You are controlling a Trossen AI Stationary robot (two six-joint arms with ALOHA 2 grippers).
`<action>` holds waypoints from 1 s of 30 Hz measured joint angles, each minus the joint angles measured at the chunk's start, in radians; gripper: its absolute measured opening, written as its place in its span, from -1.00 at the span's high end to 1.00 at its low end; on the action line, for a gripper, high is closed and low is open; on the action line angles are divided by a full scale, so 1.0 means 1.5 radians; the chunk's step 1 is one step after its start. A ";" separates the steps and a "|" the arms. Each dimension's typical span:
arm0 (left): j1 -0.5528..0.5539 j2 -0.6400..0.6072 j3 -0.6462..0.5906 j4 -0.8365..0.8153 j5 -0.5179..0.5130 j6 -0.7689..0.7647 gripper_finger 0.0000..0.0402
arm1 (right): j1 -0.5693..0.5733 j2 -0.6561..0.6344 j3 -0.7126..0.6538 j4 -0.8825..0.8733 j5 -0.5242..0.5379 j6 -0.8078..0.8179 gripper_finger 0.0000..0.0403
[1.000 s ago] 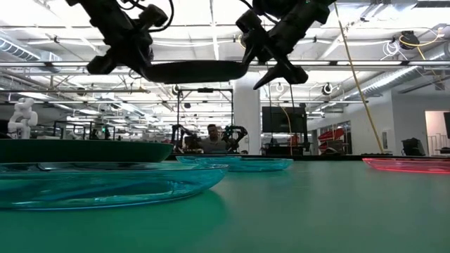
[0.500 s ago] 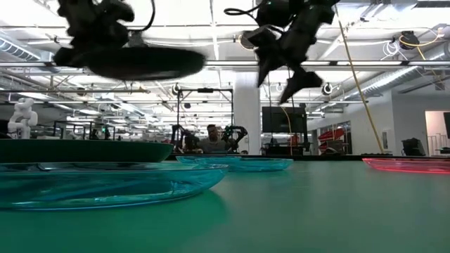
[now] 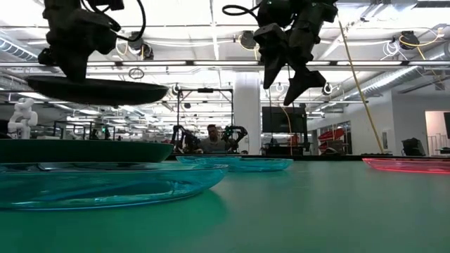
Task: Stack plastic plates
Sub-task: Stack the black plate on top of the pink plate
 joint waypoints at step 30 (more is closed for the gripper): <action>0.063 0.001 -0.151 0.114 -0.025 0.125 0.53 | 0.051 0.071 0.001 0.021 0.052 0.010 -0.42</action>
